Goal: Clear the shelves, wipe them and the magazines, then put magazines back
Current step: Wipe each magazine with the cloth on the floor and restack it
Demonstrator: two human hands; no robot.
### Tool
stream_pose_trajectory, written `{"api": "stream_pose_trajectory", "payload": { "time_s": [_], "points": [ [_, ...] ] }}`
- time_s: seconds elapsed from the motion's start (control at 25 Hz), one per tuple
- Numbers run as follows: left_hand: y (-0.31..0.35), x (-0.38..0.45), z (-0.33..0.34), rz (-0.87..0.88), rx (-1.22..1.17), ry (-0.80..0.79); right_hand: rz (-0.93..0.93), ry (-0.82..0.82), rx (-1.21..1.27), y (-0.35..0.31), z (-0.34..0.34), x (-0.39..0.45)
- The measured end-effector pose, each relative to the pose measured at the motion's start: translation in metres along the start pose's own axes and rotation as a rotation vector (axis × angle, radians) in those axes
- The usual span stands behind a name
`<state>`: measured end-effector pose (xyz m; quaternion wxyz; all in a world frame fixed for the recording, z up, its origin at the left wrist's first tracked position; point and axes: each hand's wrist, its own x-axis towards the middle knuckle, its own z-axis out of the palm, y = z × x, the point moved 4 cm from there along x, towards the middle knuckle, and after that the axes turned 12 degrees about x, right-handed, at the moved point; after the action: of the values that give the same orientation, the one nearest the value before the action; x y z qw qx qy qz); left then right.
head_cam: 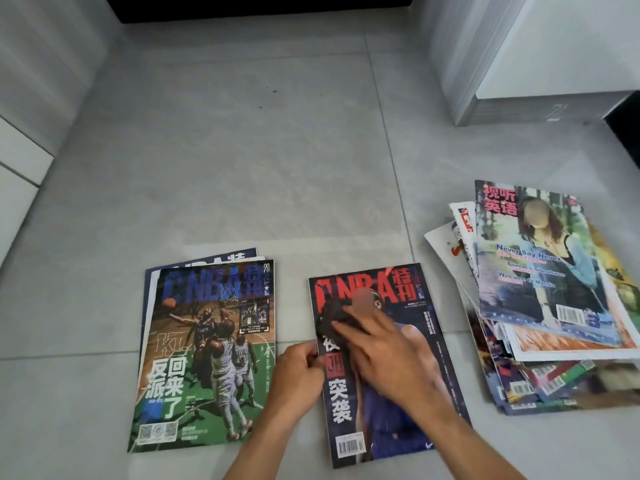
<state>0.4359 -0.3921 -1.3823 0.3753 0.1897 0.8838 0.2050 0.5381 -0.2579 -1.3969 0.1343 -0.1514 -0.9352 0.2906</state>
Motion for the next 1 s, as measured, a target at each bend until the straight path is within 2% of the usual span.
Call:
{"api": "stream_pose_trajectory", "payload": {
  "time_s": [0.12, 0.2, 0.28, 0.36, 0.44, 0.52, 0.64, 0.68, 0.76, 0.84, 0.88, 0.92, 1.0],
  "points": [
    [0.001, -0.002, 0.002, 0.01, 0.009, 0.011, 0.314, 0.214, -0.09, 0.049, -0.041, -0.021],
    [0.0, 0.0, 0.002, 0.006, 0.003, 0.019, 0.43, 0.252, -0.157, 0.031, -0.029, -0.027],
    [0.0, 0.001, 0.002, 0.007, 0.004, 0.023, 0.342, 0.18, -0.174, -0.017, 0.009, -0.041],
    [-0.001, 0.002, 0.002, 0.027, -0.008, 0.043, 0.129, 0.076, -0.118, -0.055, 0.035, -0.069],
    [-0.002, 0.003, 0.002, 0.03, 0.007, 0.049, -0.04, 0.003, -0.115, -0.041, 0.021, -0.091],
    [-0.004, 0.003, 0.002, 0.024, 0.026, 0.044, 0.028, 0.01, -0.158, -0.006, -0.011, -0.107],
    [-0.003, 0.0, 0.002, 0.019, 0.018, 0.044, 0.402, 0.204, -0.191, 0.019, -0.037, -0.124],
    [-0.002, 0.0, 0.002, 0.016, 0.023, 0.046, 0.444, 0.244, -0.19, 0.006, -0.023, -0.124],
    [-0.001, 0.0, 0.003, 0.023, 0.036, 0.059, 0.304, 0.224, -0.136, -0.041, 0.024, -0.119],
    [-0.001, 0.001, 0.002, 0.03, 0.035, 0.072, 0.058, 0.106, -0.089, -0.082, 0.051, -0.115],
    [-0.002, 0.002, 0.002, 0.032, 0.035, 0.072, -0.002, 0.05, -0.078, -0.082, 0.049, -0.114],
    [-0.002, 0.002, 0.001, 0.033, 0.04, 0.069, -0.012, 0.022, -0.074, -0.068, 0.039, -0.111],
    [-0.001, 0.001, 0.0, 0.052, 0.075, 0.065, 0.137, 0.049, -0.074, -0.025, 0.005, -0.097]
  ]
}}
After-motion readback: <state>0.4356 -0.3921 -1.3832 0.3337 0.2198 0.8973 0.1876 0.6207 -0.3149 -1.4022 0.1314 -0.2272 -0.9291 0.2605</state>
